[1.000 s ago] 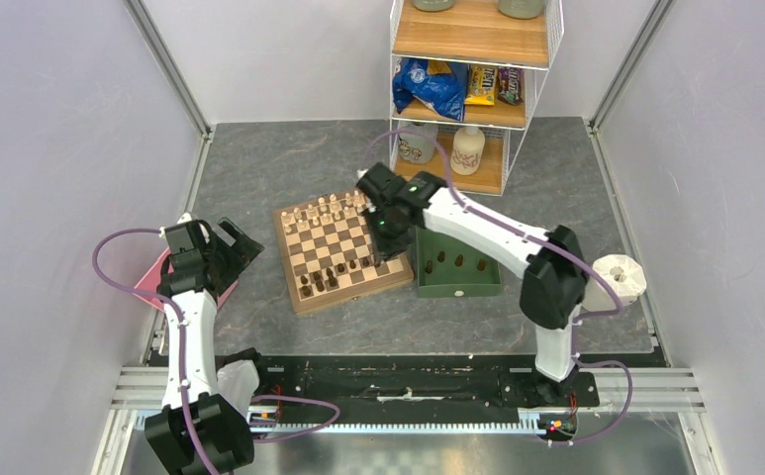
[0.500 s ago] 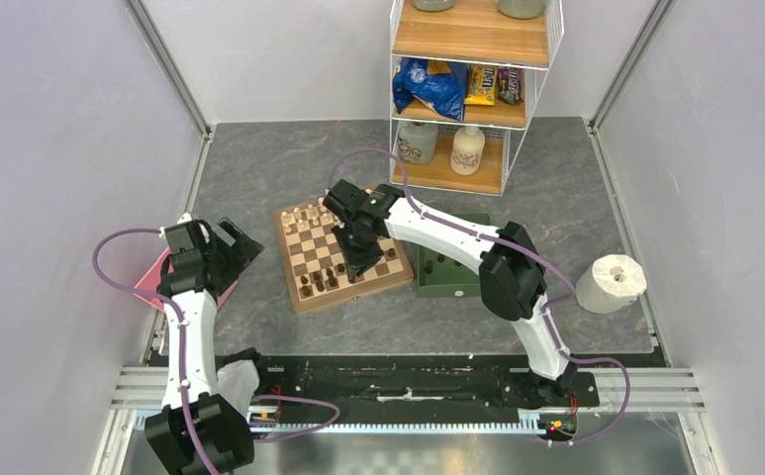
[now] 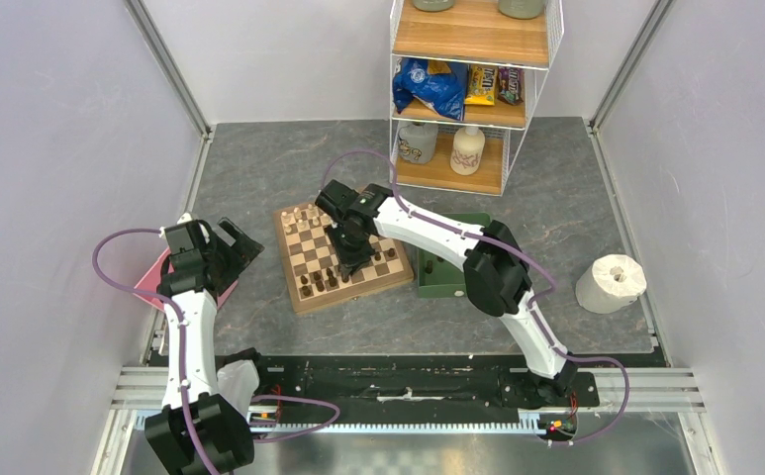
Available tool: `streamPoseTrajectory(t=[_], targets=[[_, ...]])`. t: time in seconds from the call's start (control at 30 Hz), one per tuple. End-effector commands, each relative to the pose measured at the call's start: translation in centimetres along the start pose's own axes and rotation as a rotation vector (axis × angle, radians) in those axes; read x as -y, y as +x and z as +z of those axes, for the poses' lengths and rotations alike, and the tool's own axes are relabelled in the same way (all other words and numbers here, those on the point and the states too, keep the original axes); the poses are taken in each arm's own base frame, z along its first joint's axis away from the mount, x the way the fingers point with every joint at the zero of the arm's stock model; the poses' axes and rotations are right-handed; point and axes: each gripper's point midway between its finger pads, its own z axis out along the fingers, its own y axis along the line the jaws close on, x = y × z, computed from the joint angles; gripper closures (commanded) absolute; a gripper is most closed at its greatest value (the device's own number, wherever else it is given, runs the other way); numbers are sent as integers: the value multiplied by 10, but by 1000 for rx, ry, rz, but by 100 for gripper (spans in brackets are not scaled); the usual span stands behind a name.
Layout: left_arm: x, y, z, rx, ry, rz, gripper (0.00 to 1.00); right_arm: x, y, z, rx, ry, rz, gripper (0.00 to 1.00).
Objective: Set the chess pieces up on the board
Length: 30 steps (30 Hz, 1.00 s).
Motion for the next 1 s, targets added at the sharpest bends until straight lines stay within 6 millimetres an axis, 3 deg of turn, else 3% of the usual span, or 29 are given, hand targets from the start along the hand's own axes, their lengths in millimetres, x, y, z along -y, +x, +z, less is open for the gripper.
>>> streamPoseTrajectory(t=[0.0, 0.4, 0.97], targets=[[7, -7, -4, 23, 33, 25, 1, -9, -4, -4, 11, -7, -18, 73], [6, -7, -3, 19, 32, 25, 1, -7, -3, 6, 0, 19, -32, 68], [6, -7, -3, 22, 30, 24, 1, -14, -9, -3, 26, -4, -43, 62]])
